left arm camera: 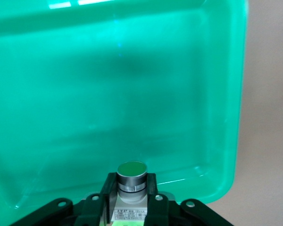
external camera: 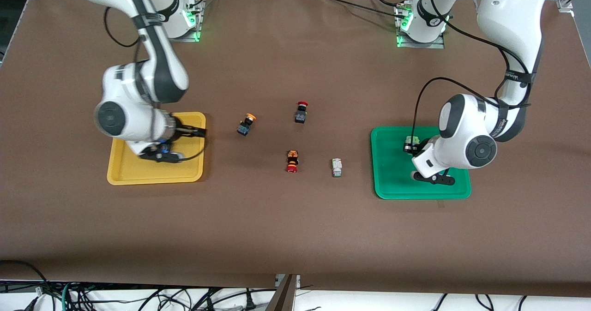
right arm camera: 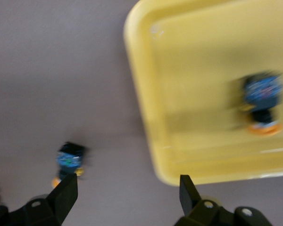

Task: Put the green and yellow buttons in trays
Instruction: 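Grasp a second black button with the right gripper while the left grasps a white button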

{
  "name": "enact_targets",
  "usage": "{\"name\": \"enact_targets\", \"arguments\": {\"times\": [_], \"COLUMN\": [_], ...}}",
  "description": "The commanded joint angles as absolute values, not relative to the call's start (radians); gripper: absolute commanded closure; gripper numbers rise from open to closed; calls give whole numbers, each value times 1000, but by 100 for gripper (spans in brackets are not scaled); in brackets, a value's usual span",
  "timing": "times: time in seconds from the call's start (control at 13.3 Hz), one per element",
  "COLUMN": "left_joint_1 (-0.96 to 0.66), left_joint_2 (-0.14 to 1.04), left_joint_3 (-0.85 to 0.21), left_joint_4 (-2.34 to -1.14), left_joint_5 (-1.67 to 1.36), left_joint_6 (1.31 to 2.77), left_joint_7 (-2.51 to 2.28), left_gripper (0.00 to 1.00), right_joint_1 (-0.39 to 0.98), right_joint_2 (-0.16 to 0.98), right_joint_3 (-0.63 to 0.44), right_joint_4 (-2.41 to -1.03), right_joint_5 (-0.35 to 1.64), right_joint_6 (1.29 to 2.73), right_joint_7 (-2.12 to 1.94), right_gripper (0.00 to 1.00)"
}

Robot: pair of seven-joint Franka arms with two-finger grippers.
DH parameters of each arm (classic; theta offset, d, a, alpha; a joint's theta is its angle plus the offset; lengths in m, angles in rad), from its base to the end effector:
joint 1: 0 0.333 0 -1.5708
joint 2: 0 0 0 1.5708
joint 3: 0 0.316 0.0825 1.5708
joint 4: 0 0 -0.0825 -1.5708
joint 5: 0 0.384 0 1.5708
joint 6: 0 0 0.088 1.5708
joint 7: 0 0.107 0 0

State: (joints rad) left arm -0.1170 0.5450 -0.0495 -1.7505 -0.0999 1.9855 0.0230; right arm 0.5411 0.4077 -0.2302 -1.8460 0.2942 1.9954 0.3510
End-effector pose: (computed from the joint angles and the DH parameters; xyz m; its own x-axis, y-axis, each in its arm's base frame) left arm 0.6187 -0.1082 0.2397 0.9419 -0.1418 -0.3046 -0.1140 -0.9877 0.1072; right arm 0.5734 0.2109 0.2926 0.9441 -0.1726 -0.2808 -0.1927 -0.9802 -0.0454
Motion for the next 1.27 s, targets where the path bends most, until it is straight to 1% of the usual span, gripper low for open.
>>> {"name": "enact_targets", "arguments": {"times": [0.0,0.07,0.22,0.38,0.45,0.6,0.67,0.75,0.82,0.97,1.05,1.12,1.2], "left_joint_1": [-129,-135,-173,-247,-282,-331,-336,-337,-339,-368,-379,-388,-391], "left_joint_2": [548,546,566,648,682,744,764,778,794,810,818,824,834], "left_joint_3": [-60,-63,-74,-77,-75,-75,-75,-75,-75,-75,-75,-75,-75], "left_joint_4": [-1752,-1743,-1665,-1536,-1498,-1433,-1428,-1428,-1427,-1416,-1402,-1390,-1372], "left_joint_5": [-120,-130,-130,-132,-133,-140,-156,-176,-184,-184,-184,-183,-184], "left_joint_6": [1999,1997,1996,1996,1999,2032,2070,2119,2162,2194,2194,2194,2194], "left_joint_7": [29,5,-119,-292,-381,-494,-506,-508,-511,-557,-580,-597,-612], "left_gripper": [0,0,0,0,0,0,0,0,0,0,0,0,0], "right_joint_1": [618,642,686,735,759,775,775,776,776,775,775,769,769], "right_joint_2": [459,475,497,520,534,545,542,540,537,529,511,485,462], "right_joint_3": [-227,-216,-212,-198,-198,-198,-198,-198,-198,-198,-205,-224,-277], "right_joint_4": [-1850,-1861,-1906,-1939,-1947,-1959,-1973,-1985,-2005,-2031,-2028,-2020,-1991], "right_joint_5": [360,403,413,413,413,413,413,413,413,413,413,411,400], "right_joint_6": [2048,2080,2182,2281,2307,2313,2315,2327,2348,2375,2369,2340,2250], "right_joint_7": [526,566,629,704,730,733,732,732,726,701,680,655,617], "right_gripper": [4,4,4,4,4,5,11,23,37,72,87,96,97]}}
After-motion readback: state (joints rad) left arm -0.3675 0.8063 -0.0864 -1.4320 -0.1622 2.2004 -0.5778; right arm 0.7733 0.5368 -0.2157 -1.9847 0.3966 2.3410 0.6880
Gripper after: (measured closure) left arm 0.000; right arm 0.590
